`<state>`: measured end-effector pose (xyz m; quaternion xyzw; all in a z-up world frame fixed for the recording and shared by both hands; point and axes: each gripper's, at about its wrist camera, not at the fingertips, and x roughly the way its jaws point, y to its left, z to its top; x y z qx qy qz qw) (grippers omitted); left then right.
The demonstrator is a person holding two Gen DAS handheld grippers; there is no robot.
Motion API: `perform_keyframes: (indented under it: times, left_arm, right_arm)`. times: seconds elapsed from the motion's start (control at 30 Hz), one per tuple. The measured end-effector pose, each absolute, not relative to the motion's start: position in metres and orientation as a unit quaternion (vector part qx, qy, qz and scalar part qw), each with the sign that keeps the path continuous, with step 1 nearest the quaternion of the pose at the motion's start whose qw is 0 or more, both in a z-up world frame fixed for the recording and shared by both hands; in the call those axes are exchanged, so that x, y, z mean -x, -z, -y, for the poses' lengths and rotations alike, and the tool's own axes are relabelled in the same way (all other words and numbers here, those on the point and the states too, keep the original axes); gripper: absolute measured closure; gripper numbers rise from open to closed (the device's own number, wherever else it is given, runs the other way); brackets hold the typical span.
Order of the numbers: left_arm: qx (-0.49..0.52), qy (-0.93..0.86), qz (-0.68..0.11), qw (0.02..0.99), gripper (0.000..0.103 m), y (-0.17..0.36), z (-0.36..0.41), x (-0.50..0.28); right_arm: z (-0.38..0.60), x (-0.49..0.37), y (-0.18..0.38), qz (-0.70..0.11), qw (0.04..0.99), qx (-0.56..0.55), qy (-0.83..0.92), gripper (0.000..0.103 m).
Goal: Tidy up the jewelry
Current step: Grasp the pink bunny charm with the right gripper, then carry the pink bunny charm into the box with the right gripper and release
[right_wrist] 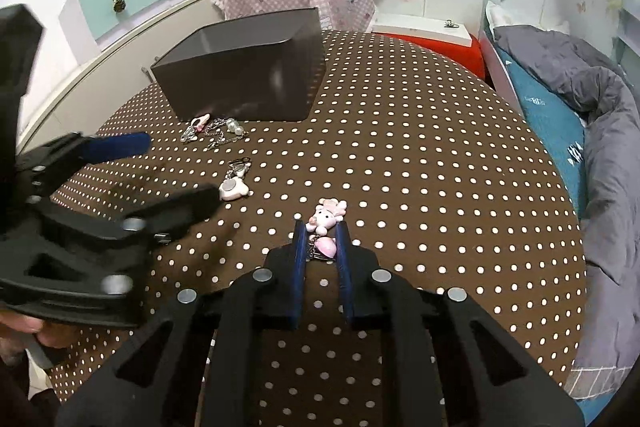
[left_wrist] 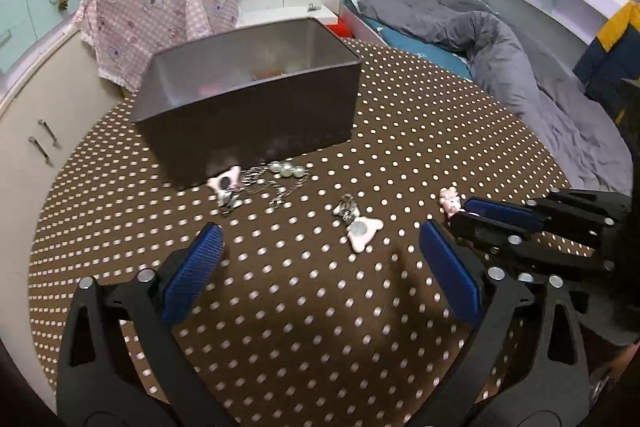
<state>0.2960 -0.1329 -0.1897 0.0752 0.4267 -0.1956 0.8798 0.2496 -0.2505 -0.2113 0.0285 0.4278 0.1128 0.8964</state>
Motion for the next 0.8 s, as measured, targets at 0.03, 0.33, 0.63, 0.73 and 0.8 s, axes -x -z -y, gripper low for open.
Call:
perform_keyframes:
  times: [0.03,0.33,0.63,0.73,0.8]
  left_arm:
    - [-0.072,0.196,-0.433,0.877,0.010,0.193,0.134,-0.299]
    - [-0.068,0.216,-0.434,0.872,0.055,0.203,0.146,-0.302]
    - [-0.064,0.221,-0.434,0.871,0.054,0.203,0.136,-0.304]
    - [-0.076,0.224,-0.430,0.871,0.055,0.205,0.142,-0.305]
    - [-0.070,0.236,-0.428,0.870,0.075,0.203,0.139,-0.305]
  right_arm:
    - [0.253,-0.249,0.211,-0.427,0.896,-0.032,-0.114,0.089]
    - [0.262,-0.251,0.211,-0.426,0.897,-0.043,-0.112,0.088]
    - [0.251,-0.257,0.208,-0.423,0.898,-0.029,-0.118,0.068]
    - [0.244,-0.261,0.211,-0.427,0.896,-0.009,-0.118,0.068]
    - [0.240,-0.263,0.211,-0.428,0.897,0.014,-0.111,0.079]
